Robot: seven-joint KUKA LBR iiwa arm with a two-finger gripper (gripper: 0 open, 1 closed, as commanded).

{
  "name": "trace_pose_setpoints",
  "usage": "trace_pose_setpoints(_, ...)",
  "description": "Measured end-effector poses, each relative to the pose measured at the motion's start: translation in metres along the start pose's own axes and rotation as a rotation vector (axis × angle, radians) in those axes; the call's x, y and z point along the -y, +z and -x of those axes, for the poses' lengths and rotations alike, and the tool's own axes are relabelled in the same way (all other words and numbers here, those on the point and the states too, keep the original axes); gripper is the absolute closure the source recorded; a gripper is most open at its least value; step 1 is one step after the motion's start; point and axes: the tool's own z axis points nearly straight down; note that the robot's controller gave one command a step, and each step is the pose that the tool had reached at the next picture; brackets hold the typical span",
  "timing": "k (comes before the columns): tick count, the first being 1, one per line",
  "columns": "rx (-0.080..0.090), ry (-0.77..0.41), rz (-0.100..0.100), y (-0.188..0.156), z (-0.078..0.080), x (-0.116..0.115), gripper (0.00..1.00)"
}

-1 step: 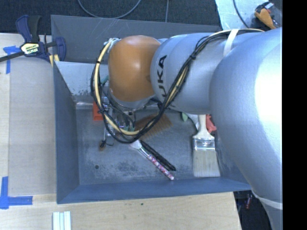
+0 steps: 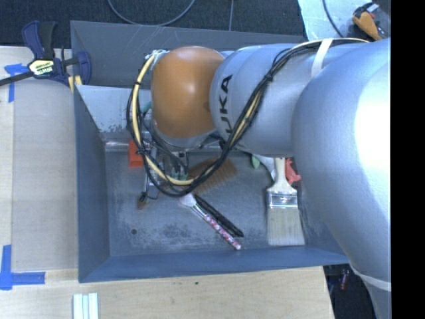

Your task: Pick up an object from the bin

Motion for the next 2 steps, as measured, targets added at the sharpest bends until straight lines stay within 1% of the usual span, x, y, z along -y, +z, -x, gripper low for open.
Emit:
trace_pose_setpoints(1,-0.001,0.127,-0.002,0.068,0.021,0.08,0.0)
trace_pose_setpoints(2,0.008,0.117,0.005,0.02,0.008,0.082,0.0)
